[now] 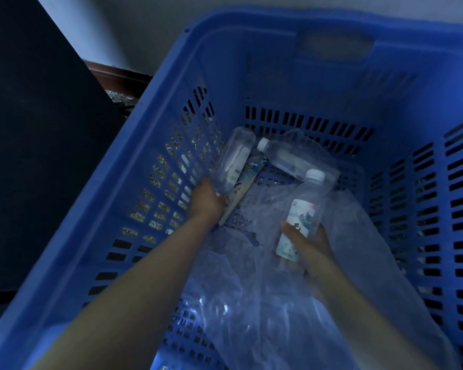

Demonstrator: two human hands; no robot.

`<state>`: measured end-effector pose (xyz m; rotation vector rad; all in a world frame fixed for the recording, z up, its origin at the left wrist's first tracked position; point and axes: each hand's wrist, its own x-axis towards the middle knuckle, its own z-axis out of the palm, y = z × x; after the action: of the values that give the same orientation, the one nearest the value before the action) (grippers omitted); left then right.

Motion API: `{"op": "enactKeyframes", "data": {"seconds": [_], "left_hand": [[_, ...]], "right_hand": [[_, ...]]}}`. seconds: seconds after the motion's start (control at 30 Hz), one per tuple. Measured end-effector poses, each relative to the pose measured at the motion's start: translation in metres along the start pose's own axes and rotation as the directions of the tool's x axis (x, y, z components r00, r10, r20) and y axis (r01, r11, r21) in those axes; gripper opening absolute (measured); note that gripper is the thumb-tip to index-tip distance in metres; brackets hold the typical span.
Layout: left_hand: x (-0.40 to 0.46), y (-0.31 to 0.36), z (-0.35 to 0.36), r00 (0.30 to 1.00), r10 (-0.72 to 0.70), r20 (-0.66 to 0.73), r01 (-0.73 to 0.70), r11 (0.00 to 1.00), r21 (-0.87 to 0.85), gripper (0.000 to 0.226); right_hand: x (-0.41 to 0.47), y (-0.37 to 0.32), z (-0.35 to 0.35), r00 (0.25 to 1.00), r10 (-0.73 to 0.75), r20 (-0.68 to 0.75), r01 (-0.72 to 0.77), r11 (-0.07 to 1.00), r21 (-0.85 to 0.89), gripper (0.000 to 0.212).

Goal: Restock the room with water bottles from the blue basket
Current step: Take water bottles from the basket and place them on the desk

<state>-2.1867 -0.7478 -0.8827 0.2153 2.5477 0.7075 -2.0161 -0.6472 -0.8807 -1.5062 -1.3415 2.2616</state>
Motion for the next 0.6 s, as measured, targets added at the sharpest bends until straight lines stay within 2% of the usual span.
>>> {"op": "enactKeyframes", "data": {"seconds": [0.1,0.23,0.33,0.43,0.53,0.6], "left_hand": [[0.002,0.005,0.007,1.000,-0.008,-0.023,0.008,1.000,0.020,0.054],[-0.003,0.009,0.019,0.998,-0.021,-0.059,0.015,0.993,-0.114,0.057],[-0.016,0.020,0.016,0.978,-0.040,-0.207,-0.020,0.960,-0.280,0.046],[-0.026,0.041,-0.010,0.944,-0.003,-0.329,-0.126,0.921,-0.368,0.038],[-0.032,0.064,-0.046,0.923,0.090,-0.374,-0.228,0.910,-0.345,0.028],[-0.038,0.072,-0.067,0.924,0.162,-0.348,-0.285,0.896,-0.340,0.028]], "right_hand": [[-0.006,0.000,0.003,1.000,0.011,0.009,-0.011,1.000,-0.004,0.039],[-0.013,-0.003,0.006,0.998,-0.001,0.063,0.003,1.000,-0.026,0.006],[-0.014,-0.010,0.008,0.996,-0.052,0.075,0.054,0.998,-0.031,0.010],[-0.015,-0.018,0.009,0.995,-0.066,0.081,0.069,0.997,-0.030,0.029],[-0.018,-0.035,0.009,0.988,-0.095,0.125,0.097,0.995,-0.005,0.041],[-0.022,-0.051,0.007,0.970,-0.132,0.202,0.136,0.991,-0.009,0.050]]}}
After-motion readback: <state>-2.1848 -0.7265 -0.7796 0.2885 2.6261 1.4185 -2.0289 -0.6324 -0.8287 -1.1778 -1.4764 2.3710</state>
